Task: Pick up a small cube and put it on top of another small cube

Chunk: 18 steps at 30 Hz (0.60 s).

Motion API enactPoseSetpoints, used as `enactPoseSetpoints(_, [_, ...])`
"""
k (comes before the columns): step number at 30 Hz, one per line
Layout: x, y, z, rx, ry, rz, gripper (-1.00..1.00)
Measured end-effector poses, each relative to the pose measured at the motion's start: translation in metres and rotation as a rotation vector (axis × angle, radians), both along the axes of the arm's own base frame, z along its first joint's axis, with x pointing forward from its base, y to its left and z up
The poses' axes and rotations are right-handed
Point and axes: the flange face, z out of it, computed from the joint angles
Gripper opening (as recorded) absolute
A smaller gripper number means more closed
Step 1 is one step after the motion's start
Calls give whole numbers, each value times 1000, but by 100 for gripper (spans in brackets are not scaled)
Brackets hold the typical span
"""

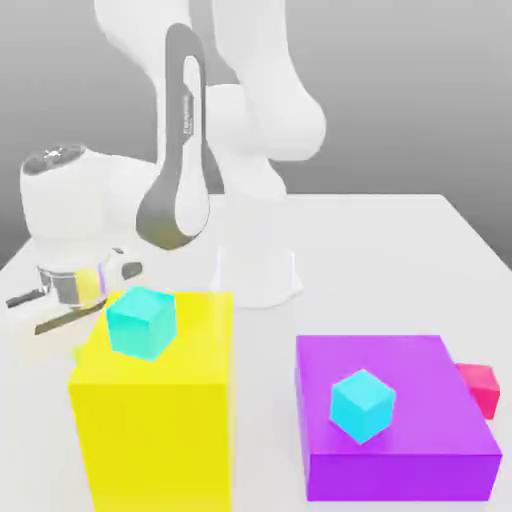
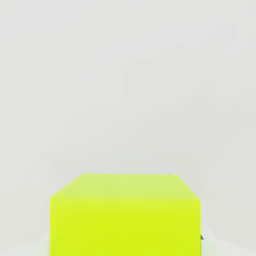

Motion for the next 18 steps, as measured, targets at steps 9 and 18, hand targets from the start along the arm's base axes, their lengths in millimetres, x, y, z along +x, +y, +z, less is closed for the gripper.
enactPoseSetpoints(9, [20, -12, -7, 21, 57, 552, -100])
enactPoseSetpoints(18, [38, -29, -14, 50, 121, 1096, -100])
